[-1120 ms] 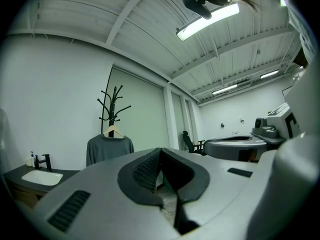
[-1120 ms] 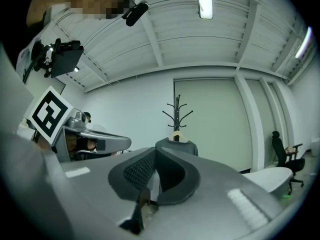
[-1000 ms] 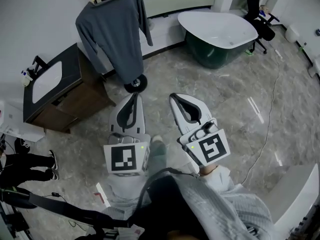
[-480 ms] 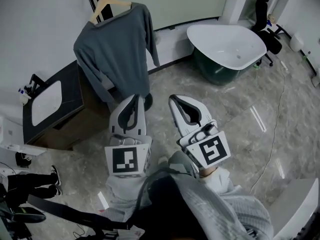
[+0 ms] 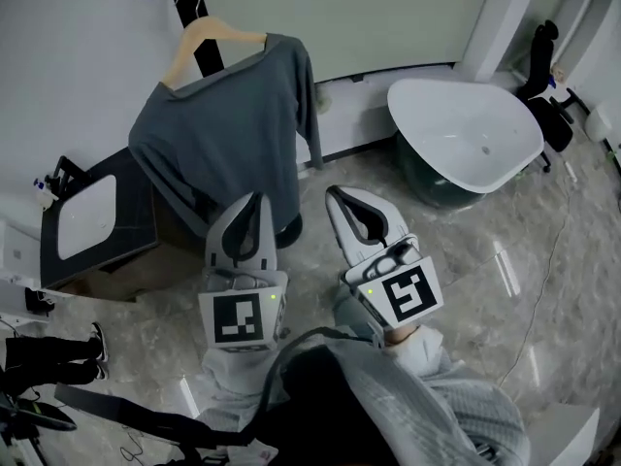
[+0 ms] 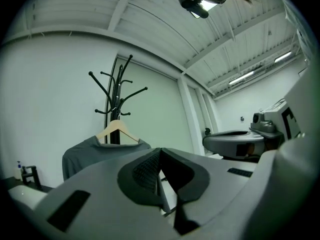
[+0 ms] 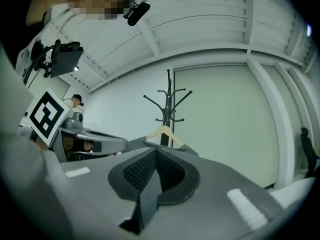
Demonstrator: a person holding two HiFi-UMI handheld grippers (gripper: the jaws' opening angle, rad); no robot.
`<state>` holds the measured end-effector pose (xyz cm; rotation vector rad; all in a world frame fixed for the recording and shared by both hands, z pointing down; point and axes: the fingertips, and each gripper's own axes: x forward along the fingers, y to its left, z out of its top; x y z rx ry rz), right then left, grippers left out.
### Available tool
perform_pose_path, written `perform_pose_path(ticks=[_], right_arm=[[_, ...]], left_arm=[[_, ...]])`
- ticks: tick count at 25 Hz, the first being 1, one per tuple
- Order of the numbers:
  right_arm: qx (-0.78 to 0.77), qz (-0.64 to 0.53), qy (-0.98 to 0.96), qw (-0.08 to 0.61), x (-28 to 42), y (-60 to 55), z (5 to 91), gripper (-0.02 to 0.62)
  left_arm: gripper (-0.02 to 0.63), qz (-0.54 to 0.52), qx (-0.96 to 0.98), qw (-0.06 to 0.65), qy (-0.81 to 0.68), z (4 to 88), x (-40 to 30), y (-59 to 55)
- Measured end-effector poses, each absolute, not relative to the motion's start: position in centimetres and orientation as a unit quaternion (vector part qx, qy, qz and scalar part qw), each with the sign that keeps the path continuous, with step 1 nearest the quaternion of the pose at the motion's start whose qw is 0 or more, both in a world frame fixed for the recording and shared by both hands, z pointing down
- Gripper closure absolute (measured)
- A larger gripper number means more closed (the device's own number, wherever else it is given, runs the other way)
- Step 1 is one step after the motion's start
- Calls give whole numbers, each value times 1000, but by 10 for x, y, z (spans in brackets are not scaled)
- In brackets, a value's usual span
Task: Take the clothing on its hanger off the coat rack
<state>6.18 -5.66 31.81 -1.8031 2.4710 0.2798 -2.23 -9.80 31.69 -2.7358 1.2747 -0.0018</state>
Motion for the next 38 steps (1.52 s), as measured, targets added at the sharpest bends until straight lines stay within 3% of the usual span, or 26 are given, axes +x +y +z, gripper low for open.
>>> perform_pose_path(ticks=[13, 33, 38], right_arm=[[-438, 118, 891, 26, 129, -235, 279, 592], [-425, 155, 891, 38, 62, -364, 258, 592], [-425, 185, 886, 10, 56, -381, 257, 592]], left_arm=[[601, -23, -799, 72, 596, 280, 24, -234], [601, -33, -766, 108, 633, 253, -53, -347], [601, -38, -762, 114, 636, 252, -59, -362]])
